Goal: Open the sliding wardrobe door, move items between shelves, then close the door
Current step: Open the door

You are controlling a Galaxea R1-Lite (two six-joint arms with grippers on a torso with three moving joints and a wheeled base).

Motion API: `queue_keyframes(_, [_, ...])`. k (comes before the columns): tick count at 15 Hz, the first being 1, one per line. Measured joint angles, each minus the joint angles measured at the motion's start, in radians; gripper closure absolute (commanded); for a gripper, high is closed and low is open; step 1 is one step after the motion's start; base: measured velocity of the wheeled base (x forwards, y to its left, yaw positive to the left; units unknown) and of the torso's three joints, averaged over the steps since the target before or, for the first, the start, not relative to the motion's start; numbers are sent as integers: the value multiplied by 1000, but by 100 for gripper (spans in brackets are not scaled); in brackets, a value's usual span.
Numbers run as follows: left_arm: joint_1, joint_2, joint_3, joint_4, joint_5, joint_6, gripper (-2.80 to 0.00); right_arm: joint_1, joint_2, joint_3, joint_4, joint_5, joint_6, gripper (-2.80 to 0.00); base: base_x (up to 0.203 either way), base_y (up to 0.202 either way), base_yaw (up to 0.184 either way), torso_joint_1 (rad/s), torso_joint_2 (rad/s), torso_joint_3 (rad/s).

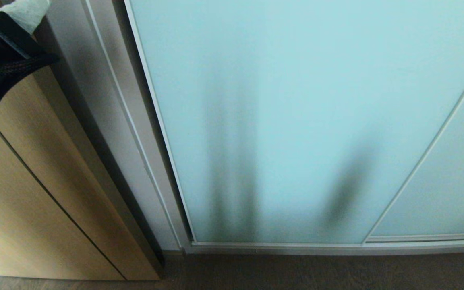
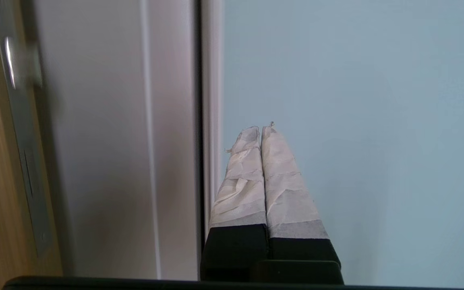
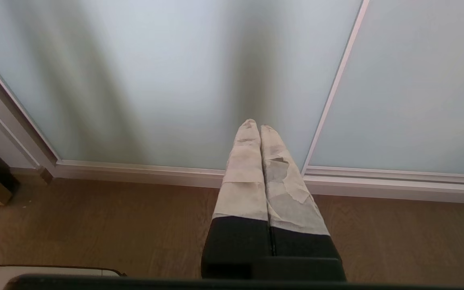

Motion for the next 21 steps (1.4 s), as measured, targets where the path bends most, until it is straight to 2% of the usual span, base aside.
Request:
queue_keyframes(4, [-9,67,-11,-2,75,-3,0,0,0,0,0,0,0,0,0,0,0,0,0,0])
queue_keyframes(9, [-122,127,-32,10,205,5,0,0,0,0,0,0,0,0,0,0,0,0,0,0])
queue_keyframes(12, [-157,179,-94,15,247,10,0,0,0,0,0,0,0,0,0,0,0,0,0,0])
queue_keyframes(16, [-163,242,-157,14,308,19,0,0,0,0,0,0,0,0,0,0,0,0,0,0])
queue_keyframes(19, [-163,261,-167,3,326,60,0,0,0,0,0,0,0,0,0,0,0,0,0,0])
queue_keyframes(21, [-163,274,-177,1,334,65,0,0,0,0,0,0,0,0,0,0,0,0,0,0])
